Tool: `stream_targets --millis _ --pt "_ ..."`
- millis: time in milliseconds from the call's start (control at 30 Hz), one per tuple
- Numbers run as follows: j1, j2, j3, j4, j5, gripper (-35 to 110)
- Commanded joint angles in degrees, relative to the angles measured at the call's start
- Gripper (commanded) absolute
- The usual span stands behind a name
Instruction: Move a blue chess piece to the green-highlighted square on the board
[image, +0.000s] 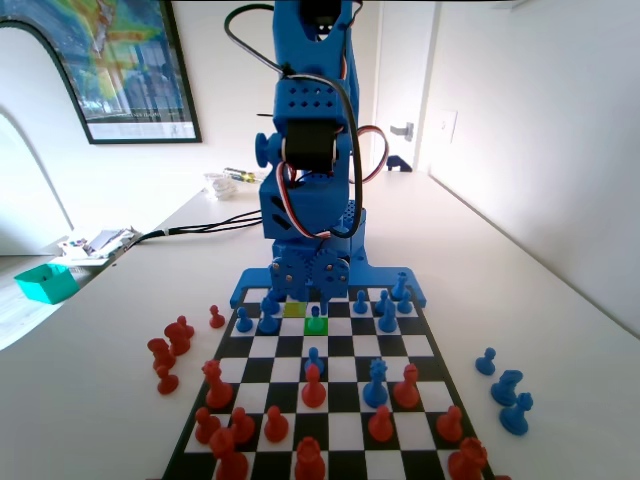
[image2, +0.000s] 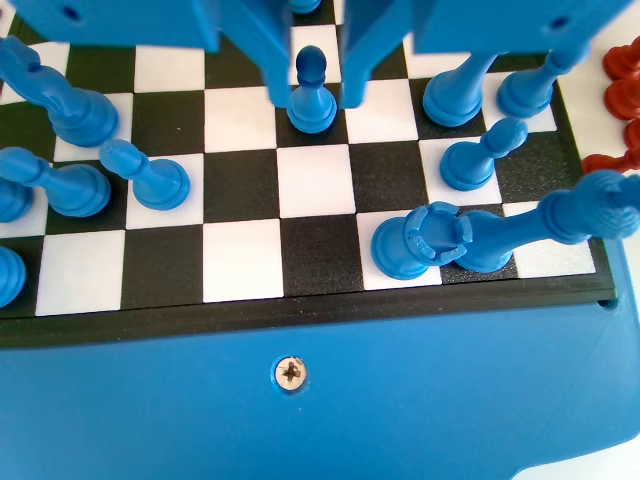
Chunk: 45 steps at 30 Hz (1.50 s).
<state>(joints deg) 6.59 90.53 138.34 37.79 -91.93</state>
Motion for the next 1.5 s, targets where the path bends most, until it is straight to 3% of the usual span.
stream_targets --millis 0,233,767,1067,1233,1467 --pt "0.9 1.9 -1.8 1.0 -1.1 19" --pt "0.9 6.4 -6.0 10.3 -2.0 18" --pt "-1.6 29.4 -30.9 49.1 -6.9 1" --pt "-3.9 45.5 -38.2 66.4 -11.0 1" --pt "-5.4 56.9 -32.8 67.6 -11.9 1" --pt "-4.9 70.5 -19.6 61.7 -12.6 1"
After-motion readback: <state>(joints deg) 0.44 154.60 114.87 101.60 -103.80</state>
